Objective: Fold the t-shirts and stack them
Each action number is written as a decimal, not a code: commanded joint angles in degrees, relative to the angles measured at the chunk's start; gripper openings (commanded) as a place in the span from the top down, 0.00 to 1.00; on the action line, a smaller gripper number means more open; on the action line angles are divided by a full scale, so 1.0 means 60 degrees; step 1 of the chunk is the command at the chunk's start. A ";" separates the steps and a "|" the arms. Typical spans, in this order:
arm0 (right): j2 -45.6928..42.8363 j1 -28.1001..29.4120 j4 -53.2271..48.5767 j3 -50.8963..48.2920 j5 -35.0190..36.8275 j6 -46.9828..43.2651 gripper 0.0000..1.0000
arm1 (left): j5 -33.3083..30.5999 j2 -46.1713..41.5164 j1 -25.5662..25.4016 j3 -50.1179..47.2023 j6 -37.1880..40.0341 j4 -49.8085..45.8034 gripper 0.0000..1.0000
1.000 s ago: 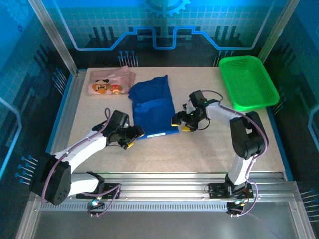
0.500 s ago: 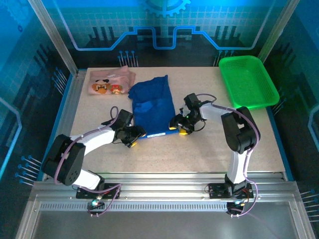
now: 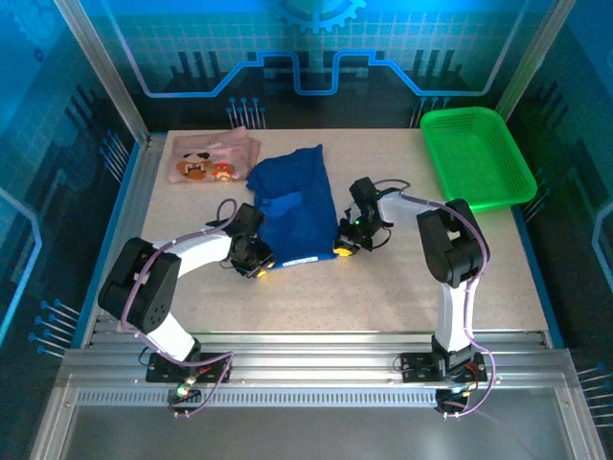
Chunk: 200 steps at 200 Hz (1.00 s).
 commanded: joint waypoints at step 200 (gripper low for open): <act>-0.8534 0.1983 -0.1922 -0.5301 0.0888 0.1964 1.00 | -0.2112 -0.6870 -0.4569 -0.2437 -0.2223 -0.2047 1.00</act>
